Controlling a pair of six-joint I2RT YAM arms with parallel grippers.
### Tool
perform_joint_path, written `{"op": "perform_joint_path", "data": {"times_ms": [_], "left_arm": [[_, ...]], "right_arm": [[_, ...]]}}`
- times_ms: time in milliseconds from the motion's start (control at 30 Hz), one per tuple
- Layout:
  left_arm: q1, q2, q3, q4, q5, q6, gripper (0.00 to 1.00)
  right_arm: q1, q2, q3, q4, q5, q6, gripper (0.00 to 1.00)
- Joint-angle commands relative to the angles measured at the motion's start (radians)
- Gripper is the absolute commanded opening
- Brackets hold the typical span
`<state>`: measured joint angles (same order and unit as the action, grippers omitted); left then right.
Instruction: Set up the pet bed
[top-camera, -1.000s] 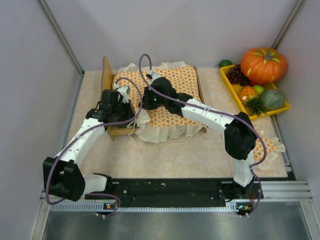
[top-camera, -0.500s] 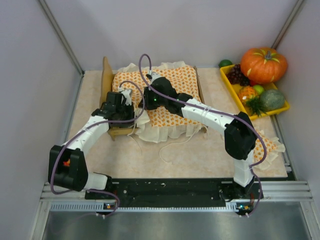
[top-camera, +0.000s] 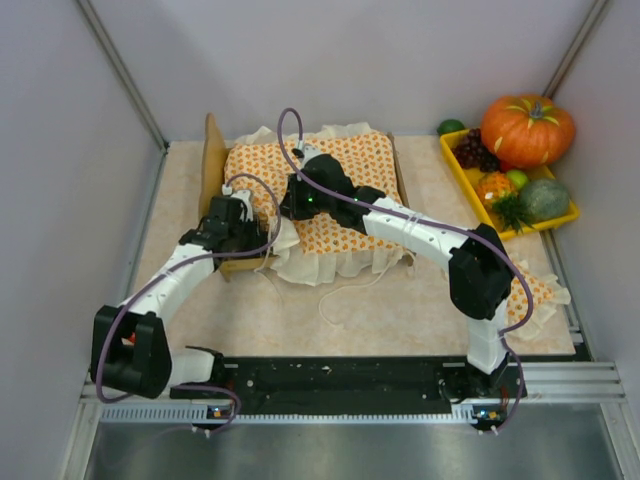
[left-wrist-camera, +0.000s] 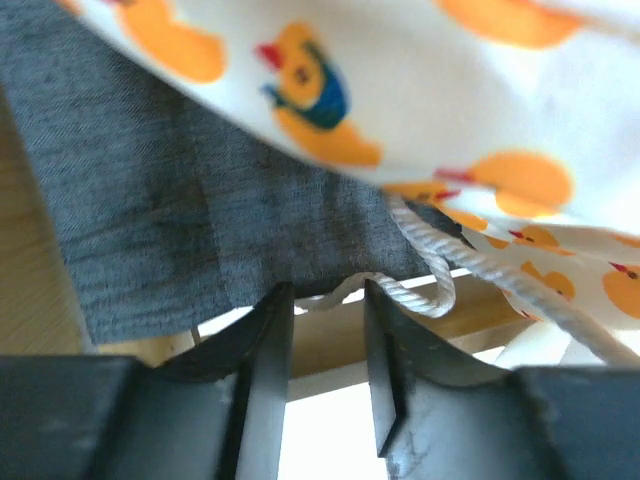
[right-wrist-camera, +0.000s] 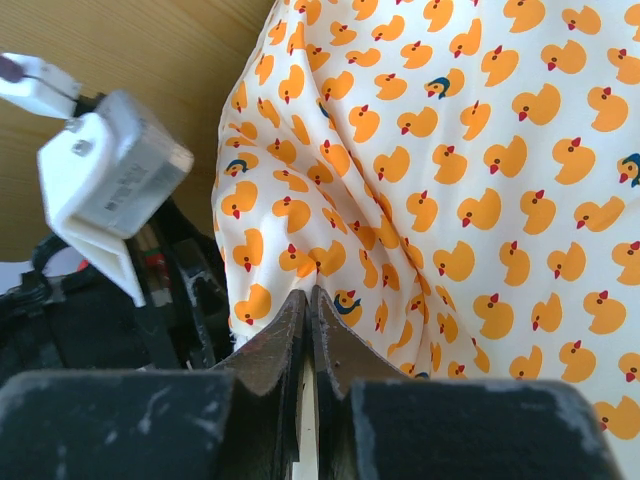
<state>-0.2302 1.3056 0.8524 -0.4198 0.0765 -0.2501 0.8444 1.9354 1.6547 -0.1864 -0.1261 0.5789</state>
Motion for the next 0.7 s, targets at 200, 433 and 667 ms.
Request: {"op": "perform_joint_path", "data": {"times_ms": [200,433,667], "left_arm": [[0.003,-0.235,0.057,-0.105,-0.003,-0.032,0.61],[0.003,-0.397,0.086,-0.191,-0.059,-0.06,0.64],[0.003,-0.581,0.1,-0.2,-0.233,-0.107,0.72]], "right_arm": [[0.007,-0.012,0.025,0.039,-0.013,-0.002,0.04],[0.031,-0.042,-0.006,0.031,-0.096,-0.039,0.11],[0.096,-0.024,-0.027,0.03,-0.058,-0.048,0.13]]}}
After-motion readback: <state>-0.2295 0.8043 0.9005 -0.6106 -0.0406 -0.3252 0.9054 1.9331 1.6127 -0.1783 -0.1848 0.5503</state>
